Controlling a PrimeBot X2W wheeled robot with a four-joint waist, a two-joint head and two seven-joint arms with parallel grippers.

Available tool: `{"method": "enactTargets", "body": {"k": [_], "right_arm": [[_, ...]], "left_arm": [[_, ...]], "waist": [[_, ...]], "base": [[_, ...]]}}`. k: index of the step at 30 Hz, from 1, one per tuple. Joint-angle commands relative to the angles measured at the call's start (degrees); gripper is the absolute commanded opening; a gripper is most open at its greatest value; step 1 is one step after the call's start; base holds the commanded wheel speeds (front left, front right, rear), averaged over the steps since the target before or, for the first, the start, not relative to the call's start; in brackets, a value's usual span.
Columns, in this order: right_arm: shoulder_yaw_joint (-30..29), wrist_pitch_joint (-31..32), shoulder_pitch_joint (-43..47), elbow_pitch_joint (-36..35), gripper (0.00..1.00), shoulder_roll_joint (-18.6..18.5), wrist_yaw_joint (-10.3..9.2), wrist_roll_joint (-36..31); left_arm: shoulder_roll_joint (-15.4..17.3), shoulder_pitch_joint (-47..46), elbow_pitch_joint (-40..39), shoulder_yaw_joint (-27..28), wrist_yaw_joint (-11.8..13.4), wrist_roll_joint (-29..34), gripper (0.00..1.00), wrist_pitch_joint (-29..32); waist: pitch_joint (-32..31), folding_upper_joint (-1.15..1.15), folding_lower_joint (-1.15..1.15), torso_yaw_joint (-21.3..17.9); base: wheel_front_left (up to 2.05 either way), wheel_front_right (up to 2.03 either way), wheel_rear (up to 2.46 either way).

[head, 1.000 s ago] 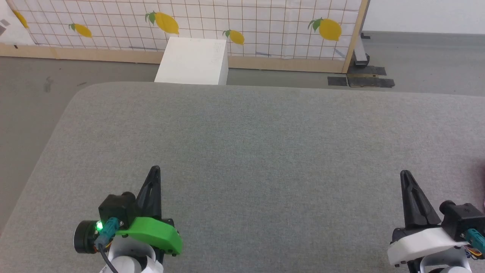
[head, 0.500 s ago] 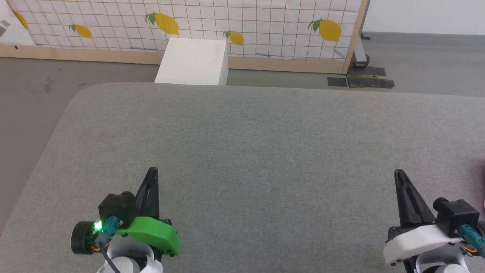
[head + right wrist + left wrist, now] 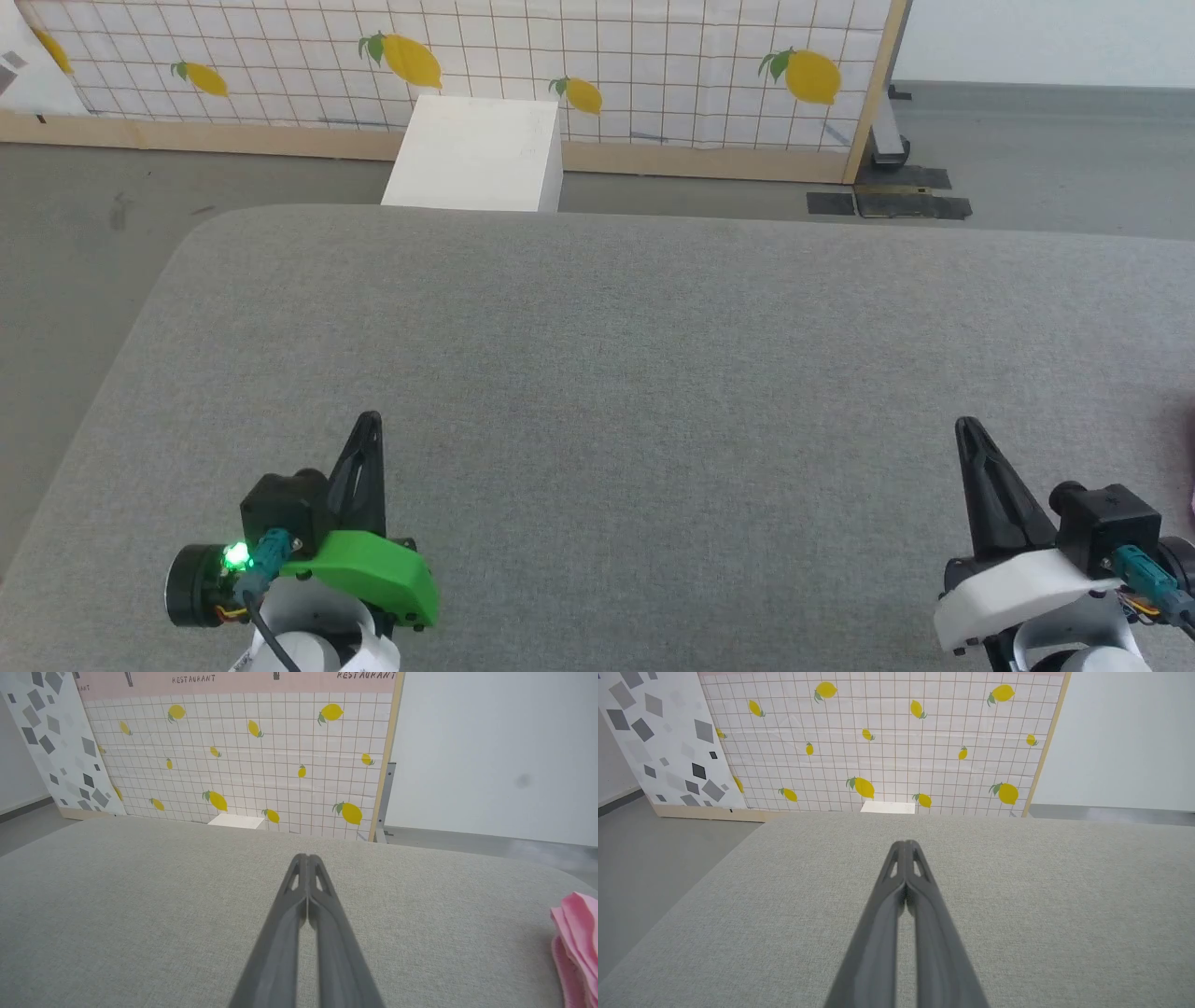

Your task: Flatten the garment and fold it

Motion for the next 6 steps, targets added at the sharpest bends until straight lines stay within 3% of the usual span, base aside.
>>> {"method": "enactTargets", "body": {"k": [1,6], "right_arm": [[0.3,0.4,-1.1,-0.4,0.0,0.1,-0.06,-0.7],[0.7,0.9,-1.2,-0.5,0.0,0.1,-0.06,-0.9]], "left_arm": [[-0.1,1.0,-0.3,0.3,0.4,0.7,0.0,0.3],[-0.1,1.1,-0.7,0.5,0.6,1.2,0.0,0.9]], "waist": [[0.0,0.0,0.0,0.0],[-0.1,0.0,0.0,0.0]], "base": [[0.0,0.0,0.0],[0.0,0.0,0.0]]}}
